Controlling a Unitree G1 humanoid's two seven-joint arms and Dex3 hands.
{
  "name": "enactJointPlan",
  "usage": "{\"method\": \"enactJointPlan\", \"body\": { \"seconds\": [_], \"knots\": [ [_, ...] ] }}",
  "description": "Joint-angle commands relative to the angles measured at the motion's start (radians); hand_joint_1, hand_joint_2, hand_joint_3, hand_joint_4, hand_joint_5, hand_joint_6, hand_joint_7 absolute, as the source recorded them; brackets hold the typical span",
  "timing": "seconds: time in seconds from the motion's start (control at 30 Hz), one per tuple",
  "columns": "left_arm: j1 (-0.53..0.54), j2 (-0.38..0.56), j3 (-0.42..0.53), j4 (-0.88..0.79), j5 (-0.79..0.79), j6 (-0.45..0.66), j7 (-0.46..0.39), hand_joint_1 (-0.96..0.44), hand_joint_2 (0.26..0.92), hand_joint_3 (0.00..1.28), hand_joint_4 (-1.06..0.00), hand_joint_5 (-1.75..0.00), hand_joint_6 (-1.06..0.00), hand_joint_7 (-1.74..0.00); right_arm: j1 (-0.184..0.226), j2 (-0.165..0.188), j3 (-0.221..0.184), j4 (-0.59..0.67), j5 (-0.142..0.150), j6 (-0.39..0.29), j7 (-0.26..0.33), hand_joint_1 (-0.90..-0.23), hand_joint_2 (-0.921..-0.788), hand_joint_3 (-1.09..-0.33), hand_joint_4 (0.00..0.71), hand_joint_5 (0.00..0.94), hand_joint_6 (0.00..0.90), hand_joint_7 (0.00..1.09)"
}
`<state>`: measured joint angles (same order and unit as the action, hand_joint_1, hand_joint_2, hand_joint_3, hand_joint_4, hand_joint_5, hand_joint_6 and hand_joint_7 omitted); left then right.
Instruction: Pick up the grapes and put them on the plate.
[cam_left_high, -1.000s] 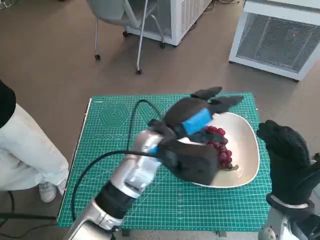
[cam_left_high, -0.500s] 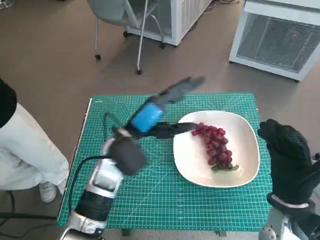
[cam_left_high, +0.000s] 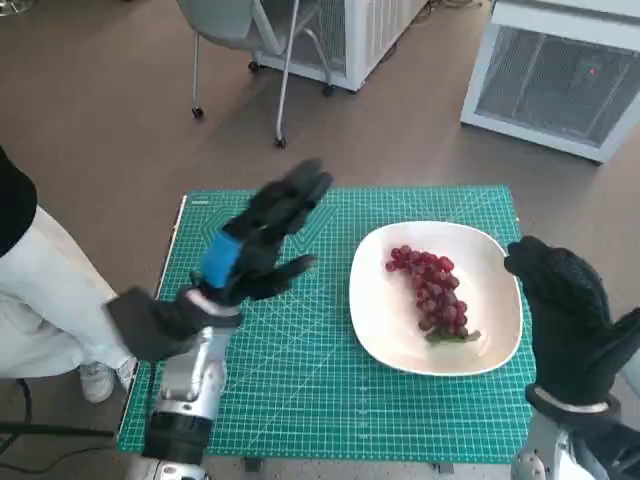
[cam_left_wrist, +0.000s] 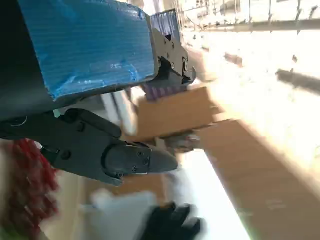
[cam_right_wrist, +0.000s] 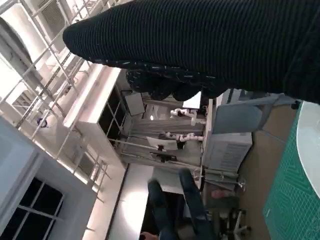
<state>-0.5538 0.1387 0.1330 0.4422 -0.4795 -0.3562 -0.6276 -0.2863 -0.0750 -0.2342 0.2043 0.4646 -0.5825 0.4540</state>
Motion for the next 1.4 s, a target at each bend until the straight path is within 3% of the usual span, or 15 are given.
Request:
{"method": "enactJointPlan", "body": {
  "seconds": [0.03,0.33,0.73,1.4],
  "knots": [
    [0.054,-0.014,0.031,-0.058,-0.063,0.048,-0.033,-0.42,0.921,0.25,-0.24,-0.01,-0.32,0.00,0.018,0.001,0.003,-0.006,-0.014,0.023,-0.016,-0.409,-0.921,-0.581,0.467,0.465,0.247,0.87],
    [0.092,-0.019,0.050,-0.095,-0.071,0.071,-0.040,-0.32,0.921,0.23,-0.24,-0.01,-0.31,0.00,0.020,0.001,0.008,-0.017,-0.023,0.033,-0.027,-0.406,-0.921,-0.577,0.467,0.465,0.250,0.87],
    [0.175,-0.022,0.049,-0.152,-0.039,0.068,-0.015,-0.33,0.921,0.21,-0.24,0.00,-0.33,-0.01,0.030,-0.011,0.008,-0.041,-0.025,0.062,-0.026,-0.409,-0.921,-0.569,0.468,0.465,0.258,0.87],
    [0.202,-0.018,0.048,-0.139,0.010,0.019,-0.025,-0.34,0.921,0.20,-0.23,0.00,-0.32,-0.01,0.039,-0.018,0.005,-0.061,-0.022,0.069,-0.020,-0.417,-0.921,-0.561,0.470,0.464,0.261,0.86]
  ]
}}
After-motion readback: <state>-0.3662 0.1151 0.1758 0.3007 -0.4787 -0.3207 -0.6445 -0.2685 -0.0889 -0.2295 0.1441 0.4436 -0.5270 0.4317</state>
